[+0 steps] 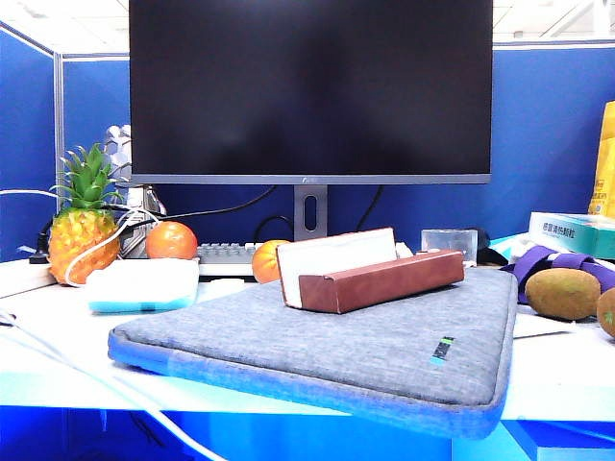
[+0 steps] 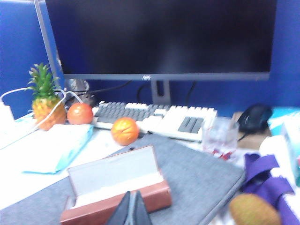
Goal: Close the glasses case.
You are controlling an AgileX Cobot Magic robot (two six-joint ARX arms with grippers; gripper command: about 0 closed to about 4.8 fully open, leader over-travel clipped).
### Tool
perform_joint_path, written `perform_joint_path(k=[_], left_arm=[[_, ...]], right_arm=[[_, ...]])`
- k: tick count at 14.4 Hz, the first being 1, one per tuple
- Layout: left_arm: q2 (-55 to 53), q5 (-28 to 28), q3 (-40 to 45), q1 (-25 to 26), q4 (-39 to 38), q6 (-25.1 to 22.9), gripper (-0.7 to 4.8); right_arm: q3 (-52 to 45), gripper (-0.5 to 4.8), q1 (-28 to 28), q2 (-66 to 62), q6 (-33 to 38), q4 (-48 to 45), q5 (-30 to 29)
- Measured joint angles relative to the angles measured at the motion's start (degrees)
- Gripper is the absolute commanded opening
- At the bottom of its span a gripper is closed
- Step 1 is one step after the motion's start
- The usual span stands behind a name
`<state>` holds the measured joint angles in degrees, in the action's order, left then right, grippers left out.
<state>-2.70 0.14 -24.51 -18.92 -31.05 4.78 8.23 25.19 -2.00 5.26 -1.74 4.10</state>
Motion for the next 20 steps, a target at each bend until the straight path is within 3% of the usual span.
perform_joint_path(k=[2,8,11,16,18,20], left_arm=[[0.1,0.0,0.5,0.0,4.0,0.0,4.03],[0.1,-0.2,0.8,0.0,6.0,0.0,4.03],[-1.7,5.5,-1.6,0.0,9.5,0.8,4.03],[-26.6,9.2,-11.6,0.0,12.0,0.1,4.03],[-38.6,11.6,-17.8,0.0,13.3,-2.9,4.03],[-47.6,10.1,-22.3,0.1,14.3,-5.9,4.03]], right_arm=[[0.0,-0.01,0.0,0.0,2.2,-0.1,-1.0],[0.0,0.00,0.0,0.0,2.5,3.1,-1.3],[0.0,0.00,0.0,0.0,2.5,-0.6,-4.0],[0.0,0.00,0.0,-0.1,2.5,-7.5,-2.3],[0.0,0.00,0.0,-0.1,2.5,-9.4,-0.6],[0.0,-0.01,0.0,-0.1,2.5,-11.2,0.9]])
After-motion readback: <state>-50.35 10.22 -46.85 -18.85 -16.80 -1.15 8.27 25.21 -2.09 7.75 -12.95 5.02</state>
